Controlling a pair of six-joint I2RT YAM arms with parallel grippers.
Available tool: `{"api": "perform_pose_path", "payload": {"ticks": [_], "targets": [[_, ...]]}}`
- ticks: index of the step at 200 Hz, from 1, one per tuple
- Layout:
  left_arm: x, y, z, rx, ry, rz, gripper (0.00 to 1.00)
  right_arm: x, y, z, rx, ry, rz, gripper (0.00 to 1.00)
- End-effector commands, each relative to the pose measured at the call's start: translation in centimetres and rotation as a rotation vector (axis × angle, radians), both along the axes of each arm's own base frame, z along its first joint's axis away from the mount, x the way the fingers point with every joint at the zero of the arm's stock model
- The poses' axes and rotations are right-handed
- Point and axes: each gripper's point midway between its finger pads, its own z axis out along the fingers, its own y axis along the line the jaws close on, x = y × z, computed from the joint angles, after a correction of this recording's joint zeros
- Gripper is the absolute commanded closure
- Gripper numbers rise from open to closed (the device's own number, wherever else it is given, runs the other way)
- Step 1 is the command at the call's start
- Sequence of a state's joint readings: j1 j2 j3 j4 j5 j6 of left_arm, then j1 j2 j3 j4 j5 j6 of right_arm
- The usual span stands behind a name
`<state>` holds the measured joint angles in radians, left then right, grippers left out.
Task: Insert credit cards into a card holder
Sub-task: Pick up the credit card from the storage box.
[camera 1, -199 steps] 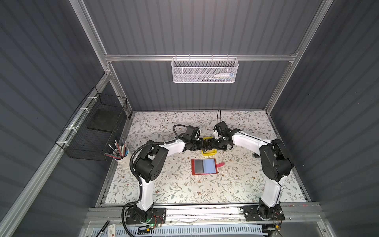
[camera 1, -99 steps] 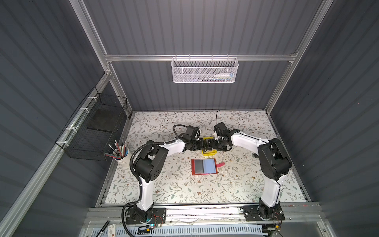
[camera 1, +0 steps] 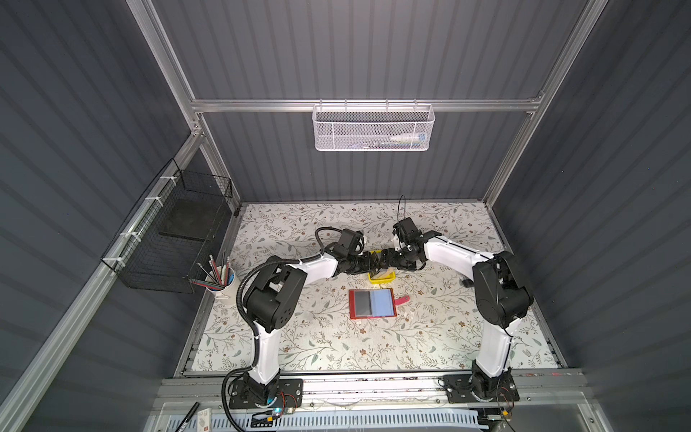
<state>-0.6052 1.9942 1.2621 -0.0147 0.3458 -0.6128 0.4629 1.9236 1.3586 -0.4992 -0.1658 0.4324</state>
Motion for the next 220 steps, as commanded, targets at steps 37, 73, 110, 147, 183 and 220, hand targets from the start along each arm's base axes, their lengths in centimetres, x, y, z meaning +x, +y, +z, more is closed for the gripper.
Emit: {"api": "perform_pose_path", "payload": {"ticks": [37, 73, 110, 147, 183, 220], "targets": [[-0.2, 0.2, -1.9, 0.017, 0.063, 0.005, 0.81, 0.3, -1.1, 0.3, -0.042, -0.001, -0.005, 0.18], [-0.1, 0.1, -2.3, 0.014, 0.074, 0.008, 0.81, 0.1, -1.0, 1.0, -0.030, -0.012, -0.001, 0.18], [0.0, -0.1, -2.4, 0.008, 0.082, 0.007, 0.81, -0.2, -0.6, 2.2, 0.008, -0.028, 0.000, 0.19], [0.0, -0.2, -2.6, 0.007, 0.086, 0.006, 0.81, -0.5, 0.2, 3.5, 0.058, -0.040, 0.003, 0.21], [0.0, -0.2, -2.5, 0.006, 0.083, 0.007, 0.82, -0.6, 1.4, 4.2, 0.128, -0.029, 0.002, 0.35], [0.0, -0.2, -2.3, 0.003, 0.081, 0.008, 0.82, -0.4, 2.1, 3.7, 0.149, -0.010, 0.006, 0.56]]}}
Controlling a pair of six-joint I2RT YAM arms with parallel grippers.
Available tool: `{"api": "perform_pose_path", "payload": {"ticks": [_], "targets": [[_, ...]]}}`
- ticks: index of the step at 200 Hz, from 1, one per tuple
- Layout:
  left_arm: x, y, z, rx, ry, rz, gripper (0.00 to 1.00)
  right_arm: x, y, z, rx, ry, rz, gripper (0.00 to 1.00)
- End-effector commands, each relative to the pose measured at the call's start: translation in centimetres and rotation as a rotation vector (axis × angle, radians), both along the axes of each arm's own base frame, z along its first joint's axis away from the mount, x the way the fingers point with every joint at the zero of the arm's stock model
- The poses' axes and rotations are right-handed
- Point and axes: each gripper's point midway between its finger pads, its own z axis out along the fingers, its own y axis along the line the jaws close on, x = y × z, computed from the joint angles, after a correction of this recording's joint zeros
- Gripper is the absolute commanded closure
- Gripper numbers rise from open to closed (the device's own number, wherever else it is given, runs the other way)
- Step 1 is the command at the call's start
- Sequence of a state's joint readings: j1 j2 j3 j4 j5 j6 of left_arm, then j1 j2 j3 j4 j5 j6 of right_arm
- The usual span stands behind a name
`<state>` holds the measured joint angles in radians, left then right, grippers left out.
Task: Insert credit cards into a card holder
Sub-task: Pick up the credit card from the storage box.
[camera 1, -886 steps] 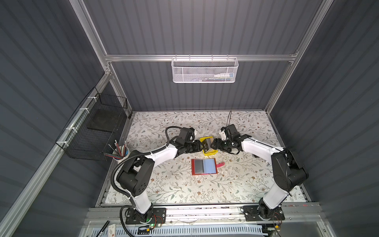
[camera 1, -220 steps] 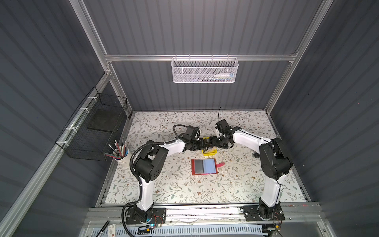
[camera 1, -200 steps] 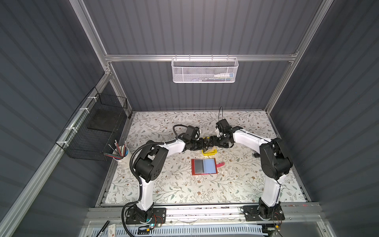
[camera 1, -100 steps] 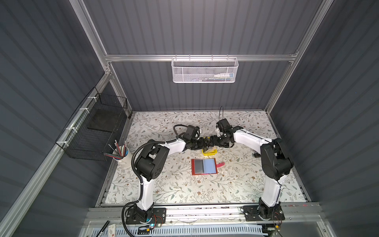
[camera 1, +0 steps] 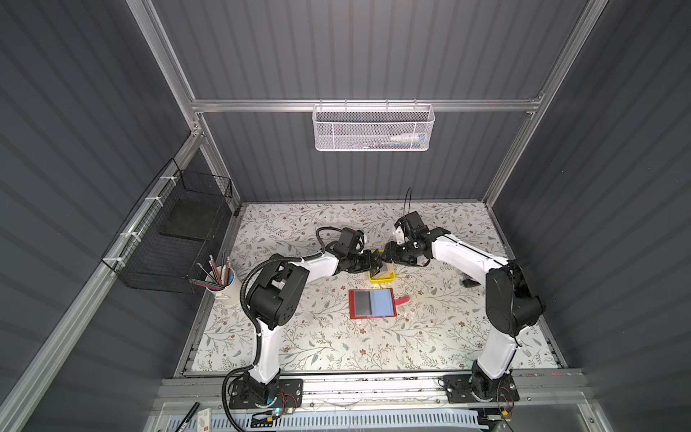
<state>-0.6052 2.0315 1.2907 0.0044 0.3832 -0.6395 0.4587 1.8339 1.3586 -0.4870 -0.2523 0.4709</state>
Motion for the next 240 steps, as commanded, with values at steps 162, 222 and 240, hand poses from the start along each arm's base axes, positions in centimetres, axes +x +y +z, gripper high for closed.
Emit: {"api": "perform_pose_path", "payload": {"ticks": [162, 222, 240], "targets": [[-0.4, 0.6, -1.4, 0.017, 0.045, 0.019, 0.81, -0.1, 2.1, -2.8, 0.014, 0.068, 0.017, 0.91], [-0.6, 0.8, 1.1, -0.011, -0.014, 0.010, 0.78, -0.4, 1.7, -1.1, 0.028, 0.022, 0.003, 1.00], [-0.8, 1.1, 2.4, -0.023, -0.046, 0.011, 0.78, -0.7, 1.7, -0.8, 0.039, 0.013, -0.001, 1.00]]}}
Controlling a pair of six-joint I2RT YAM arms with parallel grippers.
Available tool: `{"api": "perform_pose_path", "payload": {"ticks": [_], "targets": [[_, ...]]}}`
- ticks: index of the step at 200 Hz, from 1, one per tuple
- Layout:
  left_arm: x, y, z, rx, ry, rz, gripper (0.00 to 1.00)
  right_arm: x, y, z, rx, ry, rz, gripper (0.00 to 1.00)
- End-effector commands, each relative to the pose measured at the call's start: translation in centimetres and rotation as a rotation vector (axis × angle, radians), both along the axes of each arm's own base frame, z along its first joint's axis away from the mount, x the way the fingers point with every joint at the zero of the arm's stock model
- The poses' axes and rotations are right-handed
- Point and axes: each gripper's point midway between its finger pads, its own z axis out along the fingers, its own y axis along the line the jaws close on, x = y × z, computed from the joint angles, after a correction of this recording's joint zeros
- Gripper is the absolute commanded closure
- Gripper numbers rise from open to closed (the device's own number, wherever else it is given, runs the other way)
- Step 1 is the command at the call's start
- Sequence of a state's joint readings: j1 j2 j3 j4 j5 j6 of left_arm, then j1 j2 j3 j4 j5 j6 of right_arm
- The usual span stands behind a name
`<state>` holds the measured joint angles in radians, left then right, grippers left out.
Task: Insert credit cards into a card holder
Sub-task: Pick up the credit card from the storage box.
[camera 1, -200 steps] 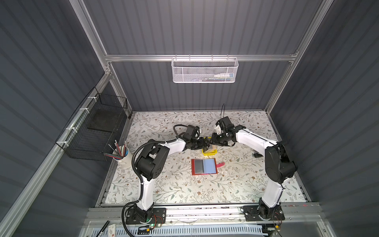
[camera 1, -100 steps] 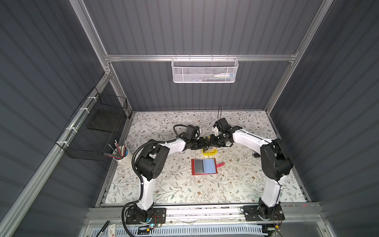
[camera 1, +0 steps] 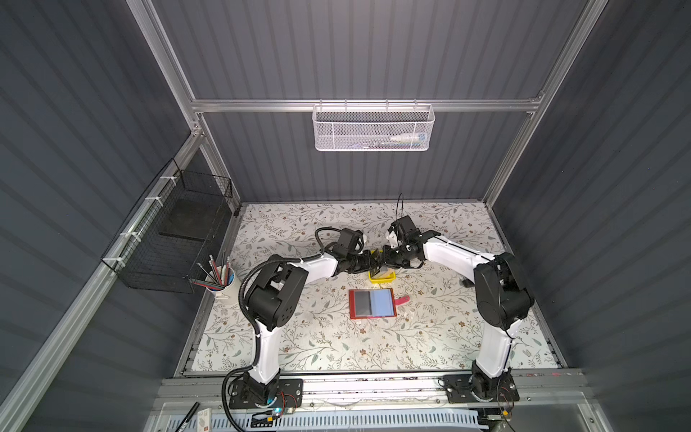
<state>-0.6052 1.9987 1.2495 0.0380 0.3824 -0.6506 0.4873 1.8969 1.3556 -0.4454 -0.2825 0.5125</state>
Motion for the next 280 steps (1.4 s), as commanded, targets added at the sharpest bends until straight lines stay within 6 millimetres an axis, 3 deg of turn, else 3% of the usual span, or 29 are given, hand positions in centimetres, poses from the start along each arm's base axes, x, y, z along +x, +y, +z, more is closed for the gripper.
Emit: {"api": "perform_pose_path", "payload": {"ticks": [1, 75, 133, 194, 236, 280], "targets": [[-0.5, 0.8, 1.9, -0.007, -0.034, 0.003, 0.77, -0.3, -0.2, 1.5, 0.015, -0.040, -0.011, 1.00], [-3.9, 2.8, 7.5, -0.074, -0.126, -0.021, 0.72, -3.0, -1.7, 3.8, 0.069, -0.110, -0.051, 1.00], [-8.0, 4.1, 10.2, -0.173, -0.135, -0.063, 0.67, -6.9, -3.1, 6.0, 0.138, -0.169, -0.075, 1.00], [-11.4, 3.9, 12.8, -0.380, -0.108, -0.116, 0.64, -11.4, -4.5, 8.1, 0.278, -0.221, -0.112, 1.00], [-13.2, 3.6, 14.7, -0.504, -0.113, -0.188, 0.63, -14.0, -4.6, 11.6, 0.455, -0.287, -0.108, 1.00], [-13.6, 3.3, 16.4, -0.582, -0.128, -0.207, 0.61, -15.5, -4.8, 14.1, 0.559, -0.335, -0.096, 1.00]]}}
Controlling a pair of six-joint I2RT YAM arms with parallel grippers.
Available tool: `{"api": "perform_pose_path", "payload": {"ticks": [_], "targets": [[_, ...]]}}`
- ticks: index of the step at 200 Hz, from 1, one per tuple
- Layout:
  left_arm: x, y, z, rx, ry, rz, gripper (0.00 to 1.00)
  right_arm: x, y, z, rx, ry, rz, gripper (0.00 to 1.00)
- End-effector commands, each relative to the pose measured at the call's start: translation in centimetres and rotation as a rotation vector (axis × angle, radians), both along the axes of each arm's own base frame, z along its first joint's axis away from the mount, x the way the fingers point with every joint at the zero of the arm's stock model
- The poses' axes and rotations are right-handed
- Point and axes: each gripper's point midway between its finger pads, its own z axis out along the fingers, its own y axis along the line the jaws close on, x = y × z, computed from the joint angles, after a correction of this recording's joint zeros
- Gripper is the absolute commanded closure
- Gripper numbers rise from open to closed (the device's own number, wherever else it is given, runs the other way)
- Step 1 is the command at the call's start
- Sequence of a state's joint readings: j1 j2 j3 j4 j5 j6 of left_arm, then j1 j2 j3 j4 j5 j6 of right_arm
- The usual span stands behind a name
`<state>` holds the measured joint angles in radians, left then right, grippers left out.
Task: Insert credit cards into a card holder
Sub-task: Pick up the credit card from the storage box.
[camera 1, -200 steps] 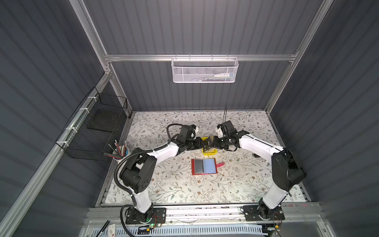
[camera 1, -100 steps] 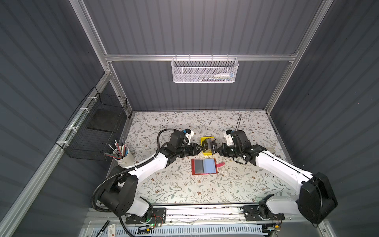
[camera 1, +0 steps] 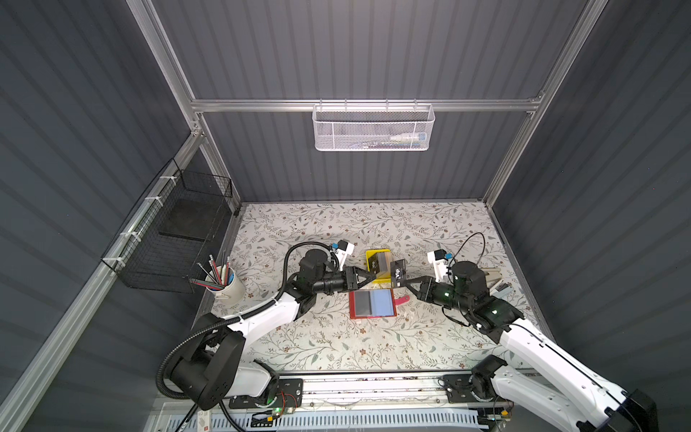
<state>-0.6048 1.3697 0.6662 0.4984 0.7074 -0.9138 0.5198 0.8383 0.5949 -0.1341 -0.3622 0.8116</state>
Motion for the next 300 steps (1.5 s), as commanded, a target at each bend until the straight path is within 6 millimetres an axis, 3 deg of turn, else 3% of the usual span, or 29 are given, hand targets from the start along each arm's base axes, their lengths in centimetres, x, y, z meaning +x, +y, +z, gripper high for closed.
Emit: {"api": "perform_pose_path", "payload": {"ticks": [1, 30, 90, 234, 266, 300], "targets": [[-0.5, -0.2, 2.8, -0.094, -0.042, -0.035, 0.61, -0.7, 0.5, 1.7, 0.082, -0.026, 0.023, 1.00], [-0.5, -0.6, 3.6, -0.162, -0.023, -0.058, 0.60, -1.2, 1.2, 3.6, 0.162, -0.055, 0.067, 1.00], [-0.4, -1.2, 4.6, -0.236, 0.004, -0.093, 0.62, -2.0, 2.6, 5.2, 0.246, -0.083, 0.161, 1.00], [-0.8, -1.9, 4.8, -0.284, 0.022, -0.128, 0.91, -1.5, 3.4, 3.6, 0.281, -0.037, 0.167, 0.95], [-0.8, -1.9, 5.0, -0.282, 0.016, -0.132, 0.92, -1.4, 3.5, 3.5, 0.281, -0.034, 0.167, 0.95], [-0.6, -2.0, 3.9, -0.236, 0.027, -0.121, 0.98, -1.4, 3.5, 3.2, 0.276, -0.029, 0.161, 0.84]]}}
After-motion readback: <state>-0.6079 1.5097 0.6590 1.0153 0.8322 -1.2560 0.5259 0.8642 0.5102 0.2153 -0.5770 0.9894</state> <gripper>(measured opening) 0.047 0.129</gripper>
